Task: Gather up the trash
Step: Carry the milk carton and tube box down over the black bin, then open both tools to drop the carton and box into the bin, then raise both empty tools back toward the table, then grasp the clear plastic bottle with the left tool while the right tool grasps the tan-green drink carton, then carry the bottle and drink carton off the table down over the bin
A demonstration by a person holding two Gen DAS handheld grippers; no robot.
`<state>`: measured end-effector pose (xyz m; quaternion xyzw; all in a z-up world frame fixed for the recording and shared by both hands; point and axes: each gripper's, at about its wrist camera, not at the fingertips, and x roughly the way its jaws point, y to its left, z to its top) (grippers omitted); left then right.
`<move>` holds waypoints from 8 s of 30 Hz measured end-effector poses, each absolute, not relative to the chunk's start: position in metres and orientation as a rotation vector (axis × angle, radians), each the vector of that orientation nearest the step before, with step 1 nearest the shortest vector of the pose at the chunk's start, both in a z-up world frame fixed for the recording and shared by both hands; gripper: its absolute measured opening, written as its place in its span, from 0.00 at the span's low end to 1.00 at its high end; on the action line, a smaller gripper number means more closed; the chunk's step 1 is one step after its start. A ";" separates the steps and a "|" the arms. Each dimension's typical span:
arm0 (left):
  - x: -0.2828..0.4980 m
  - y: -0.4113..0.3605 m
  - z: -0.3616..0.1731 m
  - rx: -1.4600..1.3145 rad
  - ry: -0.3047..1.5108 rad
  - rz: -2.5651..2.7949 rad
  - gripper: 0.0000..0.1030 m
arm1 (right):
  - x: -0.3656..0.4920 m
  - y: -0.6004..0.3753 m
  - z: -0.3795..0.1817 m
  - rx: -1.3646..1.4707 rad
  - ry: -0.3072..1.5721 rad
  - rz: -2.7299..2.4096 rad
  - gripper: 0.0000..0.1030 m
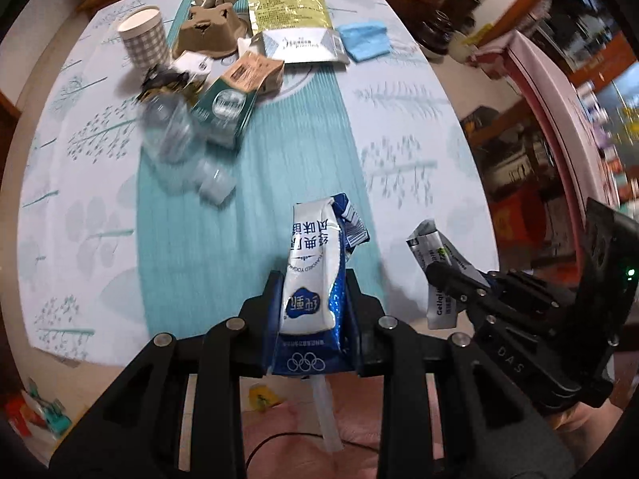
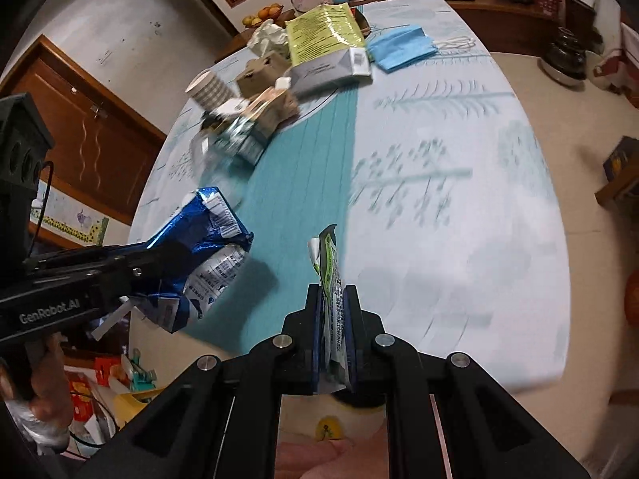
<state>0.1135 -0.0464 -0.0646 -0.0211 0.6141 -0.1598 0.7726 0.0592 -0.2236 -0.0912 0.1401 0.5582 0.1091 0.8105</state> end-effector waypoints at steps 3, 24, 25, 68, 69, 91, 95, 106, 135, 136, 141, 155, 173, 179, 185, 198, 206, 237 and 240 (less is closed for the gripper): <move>0.083 -0.029 -0.064 -0.019 1.323 -0.390 0.24 | 0.026 -0.200 -0.084 0.300 1.183 0.204 0.09; -0.075 0.012 -0.120 0.050 1.465 -0.491 0.24 | -0.138 -0.132 -0.098 0.278 1.276 0.102 0.09; -0.080 0.008 -0.126 0.054 1.468 -0.479 0.24 | -0.138 -0.135 -0.105 0.294 1.284 0.103 0.09; -0.035 -0.018 -0.465 -0.076 1.622 -0.208 0.68 | -0.080 -0.181 -0.496 0.669 1.420 -0.052 0.46; -0.033 -0.016 -0.465 -0.072 1.615 -0.204 0.69 | -0.077 -0.183 -0.497 0.665 1.418 -0.058 0.47; -0.068 0.010 -0.384 -0.091 1.540 -0.098 0.71 | -0.109 -0.176 -0.410 0.520 1.408 0.030 0.48; -0.087 0.014 -0.325 -0.118 1.503 -0.112 0.74 | -0.118 -0.175 -0.355 0.501 1.381 0.061 0.48; -0.119 0.027 -0.133 -0.121 1.270 -0.161 0.89 | -0.142 -0.161 -0.172 0.404 1.260 0.171 0.48; -0.084 0.027 0.103 -0.152 0.964 -0.074 0.93 | -0.103 -0.144 0.106 0.169 0.832 0.357 0.49; -0.080 0.028 0.103 -0.152 0.969 -0.073 0.93 | -0.098 -0.146 0.106 0.169 0.835 0.350 0.49; -0.051 0.032 0.088 -0.167 0.996 -0.073 0.93 | -0.077 -0.154 0.091 0.185 0.854 0.315 0.49; 0.105 0.039 0.006 -0.115 1.174 -0.198 0.93 | 0.055 -0.178 0.040 0.322 0.898 0.079 0.49; 0.270 0.071 -0.116 -0.411 1.378 -0.042 0.91 | 0.184 -0.147 -0.053 0.452 1.047 -0.061 0.49; 0.289 0.061 -0.143 -0.400 1.448 -0.028 0.71 | 0.205 -0.137 -0.068 0.449 1.075 -0.077 0.49; 0.285 0.074 -0.152 -0.447 1.468 -0.061 0.54 | 0.220 -0.128 -0.076 0.452 1.097 -0.069 0.49; 0.277 0.110 -0.147 -0.348 1.473 -0.256 0.49 | 0.272 -0.096 -0.106 0.520 1.185 -0.062 0.61; 0.267 0.133 -0.143 -0.279 1.452 -0.357 0.49 | 0.305 -0.078 -0.136 0.469 1.282 -0.152 0.60; 0.206 0.123 -0.095 -0.179 1.363 -0.450 0.45 | 0.146 -0.088 -0.109 0.503 1.228 0.078 0.45; 0.181 0.108 -0.081 -0.164 1.330 -0.463 0.45 | 0.128 -0.096 -0.098 0.484 1.211 0.112 0.45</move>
